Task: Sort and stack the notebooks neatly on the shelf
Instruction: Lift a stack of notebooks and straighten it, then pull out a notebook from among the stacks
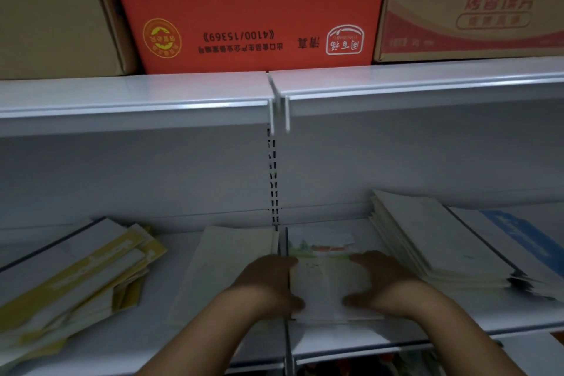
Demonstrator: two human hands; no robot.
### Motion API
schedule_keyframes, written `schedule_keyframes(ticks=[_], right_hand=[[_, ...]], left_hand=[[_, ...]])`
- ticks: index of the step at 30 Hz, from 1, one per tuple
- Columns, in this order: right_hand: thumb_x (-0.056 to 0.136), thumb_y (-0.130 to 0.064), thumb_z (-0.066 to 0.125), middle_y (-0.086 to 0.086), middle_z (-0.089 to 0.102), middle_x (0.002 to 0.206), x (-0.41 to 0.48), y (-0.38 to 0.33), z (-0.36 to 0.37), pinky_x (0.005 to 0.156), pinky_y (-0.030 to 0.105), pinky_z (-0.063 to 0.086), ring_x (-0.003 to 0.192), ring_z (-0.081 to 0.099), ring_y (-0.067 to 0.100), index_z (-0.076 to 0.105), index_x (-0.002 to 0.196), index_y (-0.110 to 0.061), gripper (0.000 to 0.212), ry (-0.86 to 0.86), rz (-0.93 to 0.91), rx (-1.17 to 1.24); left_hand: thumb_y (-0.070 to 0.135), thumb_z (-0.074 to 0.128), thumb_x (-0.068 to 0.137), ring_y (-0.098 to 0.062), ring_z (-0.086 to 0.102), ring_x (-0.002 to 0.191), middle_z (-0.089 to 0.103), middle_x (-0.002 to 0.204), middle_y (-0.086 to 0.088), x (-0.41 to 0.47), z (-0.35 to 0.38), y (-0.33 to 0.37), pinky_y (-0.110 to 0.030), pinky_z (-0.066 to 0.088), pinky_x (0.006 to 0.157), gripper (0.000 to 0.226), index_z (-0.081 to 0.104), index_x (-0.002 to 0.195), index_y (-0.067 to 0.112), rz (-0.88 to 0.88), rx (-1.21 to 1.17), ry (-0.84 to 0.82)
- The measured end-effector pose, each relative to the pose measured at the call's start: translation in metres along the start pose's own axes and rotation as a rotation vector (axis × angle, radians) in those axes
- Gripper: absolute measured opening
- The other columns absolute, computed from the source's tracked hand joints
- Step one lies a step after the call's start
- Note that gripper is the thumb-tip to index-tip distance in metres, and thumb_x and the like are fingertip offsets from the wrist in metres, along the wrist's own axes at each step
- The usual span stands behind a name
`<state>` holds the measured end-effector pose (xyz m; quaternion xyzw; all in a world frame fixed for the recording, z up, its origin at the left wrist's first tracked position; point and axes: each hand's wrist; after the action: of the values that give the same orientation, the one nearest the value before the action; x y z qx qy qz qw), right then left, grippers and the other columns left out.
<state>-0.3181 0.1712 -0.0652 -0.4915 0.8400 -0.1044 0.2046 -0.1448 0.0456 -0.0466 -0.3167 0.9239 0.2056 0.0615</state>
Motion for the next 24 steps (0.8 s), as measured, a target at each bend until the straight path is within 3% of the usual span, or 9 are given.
schedule_keyframes(ticks=[5, 10, 13, 16, 19, 21, 24], right_hand=[[0.084, -0.047, 0.06, -0.008, 0.037, 0.142, 0.013, -0.073, 0.011, 0.103, 0.016, 0.027, 0.13, 0.037, 0.009, 0.038, 0.137, -0.03, 0.061, 0.185, -0.174, 0.14], [0.084, -0.039, 0.063, -0.01, 0.055, 0.12, 0.03, -0.167, 0.05, 0.082, 0.011, 0.036, 0.1, 0.051, 0.002, 0.053, 0.125, -0.029, 0.044, 0.018, -0.292, 0.288], [0.084, -0.036, 0.064, -0.009, 0.06, 0.105, 0.042, -0.212, 0.076, 0.077, 0.012, 0.037, 0.091, 0.055, 0.002, 0.059, 0.118, -0.024, 0.036, -0.044, -0.347, 0.29], [0.082, -0.031, 0.066, -0.007, 0.062, 0.09, 0.053, -0.244, 0.098, 0.076, 0.019, 0.045, 0.082, 0.059, 0.005, 0.063, 0.102, -0.026, 0.021, -0.092, -0.331, 0.428], [0.085, -0.023, 0.062, 0.0, 0.064, 0.079, 0.055, -0.27, 0.11, 0.054, 0.021, 0.048, 0.062, 0.061, 0.01, 0.062, 0.086, -0.023, 0.001, -0.177, -0.256, 0.635], [0.09, -0.021, 0.055, 0.006, 0.065, 0.073, 0.055, -0.287, 0.115, 0.046, 0.022, 0.048, 0.049, 0.06, 0.012, 0.063, 0.077, -0.014, 0.017, -0.235, -0.182, 0.776], [0.091, -0.026, 0.055, 0.015, 0.066, 0.071, 0.057, -0.307, 0.118, 0.053, 0.028, 0.055, 0.056, 0.064, 0.024, 0.066, 0.084, -0.001, 0.028, -0.301, -0.067, 1.018]], left_hand=[[0.047, 0.051, 0.088, -0.016, 0.024, 0.14, 0.029, 0.151, 0.002, -0.019, -0.024, -0.059, -0.027, 0.022, 0.113, 0.062, 0.029, 0.143, 0.03, -0.099, -0.047, 0.214], [0.04, 0.055, 0.088, -0.015, 0.035, 0.133, 0.04, 0.143, 0.002, -0.061, -0.043, -0.14, -0.021, 0.029, 0.107, 0.051, 0.042, 0.136, 0.027, -0.245, -0.076, 0.367], [0.035, 0.062, 0.085, -0.016, 0.04, 0.13, 0.044, 0.14, 0.0, -0.092, -0.058, -0.19, -0.02, 0.031, 0.101, 0.051, 0.046, 0.132, 0.025, -0.345, -0.088, 0.423], [0.036, 0.064, 0.083, -0.018, 0.036, 0.133, 0.039, 0.143, -0.003, -0.115, -0.066, -0.235, -0.02, 0.029, 0.104, 0.058, 0.043, 0.135, 0.022, -0.446, -0.078, 0.429], [0.054, 0.055, 0.083, -0.022, 0.029, 0.137, 0.029, 0.15, -0.006, -0.128, -0.064, -0.253, -0.03, 0.026, 0.113, 0.072, 0.031, 0.142, 0.021, -0.517, 0.089, 0.284], [0.062, 0.054, 0.079, -0.022, 0.023, 0.14, 0.02, 0.155, -0.004, -0.133, -0.058, -0.252, -0.033, 0.023, 0.115, 0.081, 0.024, 0.145, 0.026, -0.479, 0.176, 0.221], [0.064, 0.055, 0.069, -0.019, 0.029, 0.135, 0.028, 0.15, 0.005, -0.138, -0.051, -0.238, -0.031, 0.03, 0.108, 0.082, 0.028, 0.142, 0.036, -0.377, 0.208, 0.241]])
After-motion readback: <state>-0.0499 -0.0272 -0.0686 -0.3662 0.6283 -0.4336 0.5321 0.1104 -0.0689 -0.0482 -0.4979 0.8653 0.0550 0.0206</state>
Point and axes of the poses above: each hand's wrist, its own x-axis towards the middle knuckle, its own z-axis out of the palm, y = z × x
